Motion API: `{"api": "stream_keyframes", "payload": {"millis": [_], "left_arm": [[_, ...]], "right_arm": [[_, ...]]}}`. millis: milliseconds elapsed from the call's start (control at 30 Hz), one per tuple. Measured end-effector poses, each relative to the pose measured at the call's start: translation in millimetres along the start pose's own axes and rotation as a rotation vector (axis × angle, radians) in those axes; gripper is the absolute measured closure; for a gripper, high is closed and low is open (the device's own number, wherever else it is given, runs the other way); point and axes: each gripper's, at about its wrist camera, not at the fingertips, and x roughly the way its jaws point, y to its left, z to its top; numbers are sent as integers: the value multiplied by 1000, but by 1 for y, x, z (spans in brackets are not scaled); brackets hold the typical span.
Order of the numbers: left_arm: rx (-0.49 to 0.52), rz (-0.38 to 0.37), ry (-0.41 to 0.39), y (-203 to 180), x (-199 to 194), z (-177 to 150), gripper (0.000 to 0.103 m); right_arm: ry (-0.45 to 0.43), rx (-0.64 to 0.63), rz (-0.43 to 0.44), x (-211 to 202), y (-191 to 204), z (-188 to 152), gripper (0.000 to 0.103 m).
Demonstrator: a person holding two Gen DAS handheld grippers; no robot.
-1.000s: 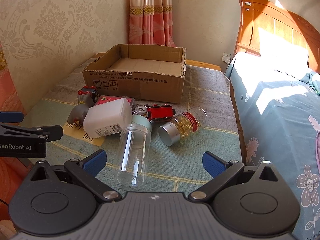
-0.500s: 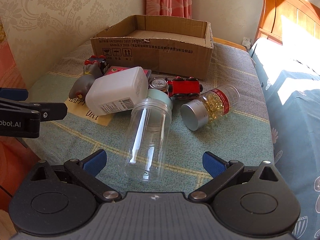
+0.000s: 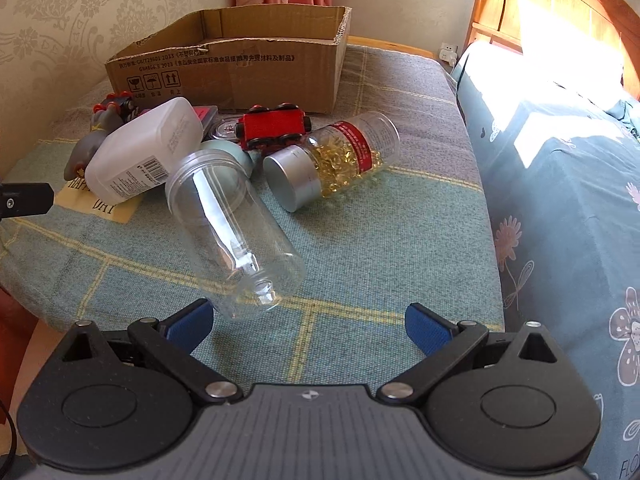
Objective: Organize rigid objects
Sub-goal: 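Move the right tool toward the clear plastic jar while the left tool approaches the white plastic bottle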
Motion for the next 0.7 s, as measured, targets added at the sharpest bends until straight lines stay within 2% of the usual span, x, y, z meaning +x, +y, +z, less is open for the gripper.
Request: {"api": "stream_keyframes", "payload": {"millis": [100, 267, 367, 467, 600, 700], "left_arm": [[21, -10, -10, -5, 0, 5, 1], [54, -44, -51, -13, 4, 24, 1], [64, -64, -83, -19, 11, 40, 1], [57, -54, -98, -25, 25, 61, 0], [25, 25, -45, -27, 63, 90, 1], [32, 54, 37, -28, 90, 100, 1]], "right_arm": [[11, 33, -16, 5, -9, -2, 0], [-15, 15, -16, 4, -10, -6, 0], [-28, 11, -11, 5, -10, -7, 0], [-38, 5, -6, 4, -11, -8, 0], [-44, 2, -6, 3, -12, -10, 0], [-47, -1, -4, 3, -11, -11, 0]]}}
